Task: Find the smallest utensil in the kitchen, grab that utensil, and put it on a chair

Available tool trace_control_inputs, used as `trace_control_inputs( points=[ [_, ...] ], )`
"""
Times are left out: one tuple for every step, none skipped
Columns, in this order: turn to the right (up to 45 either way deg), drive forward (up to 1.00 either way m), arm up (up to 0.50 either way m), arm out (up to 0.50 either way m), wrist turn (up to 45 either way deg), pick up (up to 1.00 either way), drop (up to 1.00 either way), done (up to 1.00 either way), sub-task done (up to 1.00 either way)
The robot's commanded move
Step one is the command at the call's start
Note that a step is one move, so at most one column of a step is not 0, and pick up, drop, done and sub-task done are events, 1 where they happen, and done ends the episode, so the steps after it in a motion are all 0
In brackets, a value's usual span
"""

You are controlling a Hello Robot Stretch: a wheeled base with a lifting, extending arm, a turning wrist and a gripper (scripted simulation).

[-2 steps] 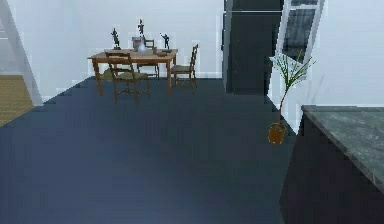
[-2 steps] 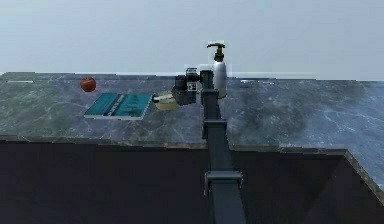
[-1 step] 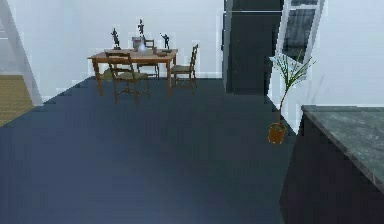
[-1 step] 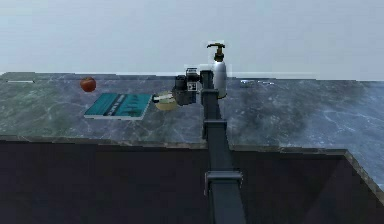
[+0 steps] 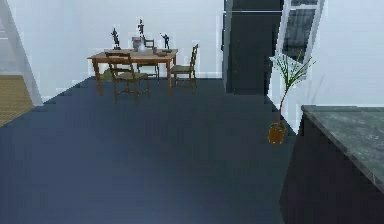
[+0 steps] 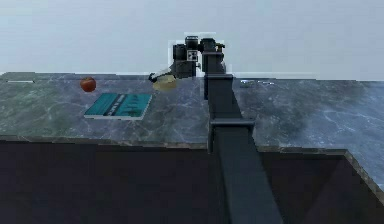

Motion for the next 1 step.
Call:
trace_control_inputs(
  points=[
    [0.0,0.0,0.02,0.0,0.0,0.0,0.0,0.0,0.0]
  ],
)
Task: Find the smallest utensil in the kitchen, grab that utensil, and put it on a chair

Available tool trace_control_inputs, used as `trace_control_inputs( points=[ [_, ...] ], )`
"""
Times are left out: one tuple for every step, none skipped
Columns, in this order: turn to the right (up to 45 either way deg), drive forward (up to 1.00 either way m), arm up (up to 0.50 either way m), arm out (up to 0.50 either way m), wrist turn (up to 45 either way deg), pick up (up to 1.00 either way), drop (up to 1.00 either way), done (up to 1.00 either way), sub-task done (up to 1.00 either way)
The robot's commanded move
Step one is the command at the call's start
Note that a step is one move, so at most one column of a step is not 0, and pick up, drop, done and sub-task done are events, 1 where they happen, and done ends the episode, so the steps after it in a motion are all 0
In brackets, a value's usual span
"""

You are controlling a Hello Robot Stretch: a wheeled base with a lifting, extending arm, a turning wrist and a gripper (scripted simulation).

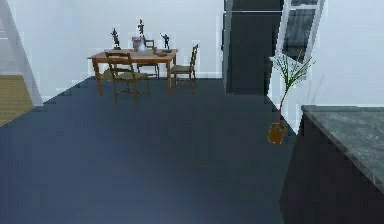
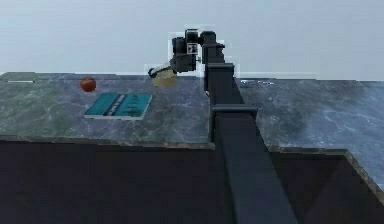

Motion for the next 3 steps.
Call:
trace_control_inputs(
  points=[
    [0.0,0.0,0.0,0.0,-45.0,0.0,0.0,0.0,0.0],
    [0.0,0.0,0.0,0.0,-45.0,0.0,0.0,0.0,0.0],
    [0.0,0.0,0.0,0.0,-15.0,0.0,0.0,0.0,0.0]
  ],
)
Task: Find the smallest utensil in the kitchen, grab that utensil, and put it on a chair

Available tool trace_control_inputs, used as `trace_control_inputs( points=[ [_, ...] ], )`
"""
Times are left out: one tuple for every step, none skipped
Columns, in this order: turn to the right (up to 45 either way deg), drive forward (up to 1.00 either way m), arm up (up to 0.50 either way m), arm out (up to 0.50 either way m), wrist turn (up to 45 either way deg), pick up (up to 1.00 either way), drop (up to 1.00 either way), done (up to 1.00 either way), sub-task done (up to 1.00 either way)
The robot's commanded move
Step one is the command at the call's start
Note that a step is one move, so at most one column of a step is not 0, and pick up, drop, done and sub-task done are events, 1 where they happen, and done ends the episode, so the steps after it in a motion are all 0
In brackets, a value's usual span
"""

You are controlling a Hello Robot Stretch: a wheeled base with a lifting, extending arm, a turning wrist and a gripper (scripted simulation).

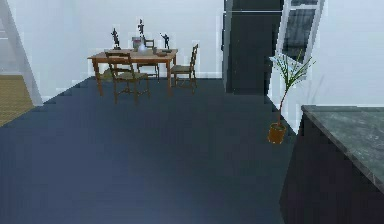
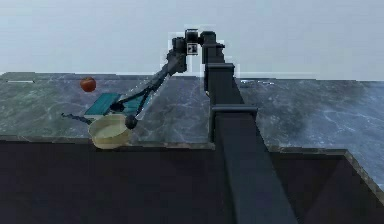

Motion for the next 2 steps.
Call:
trace_control_inputs(
  points=[
    [0.0,0.0,0.0,-0.48,0.0,0.0,0.0,0.0,0.0],
    [0.0,1.0,0.0,0.0,0.0,0.0,0.0,0.0,0.0]
  ],
)
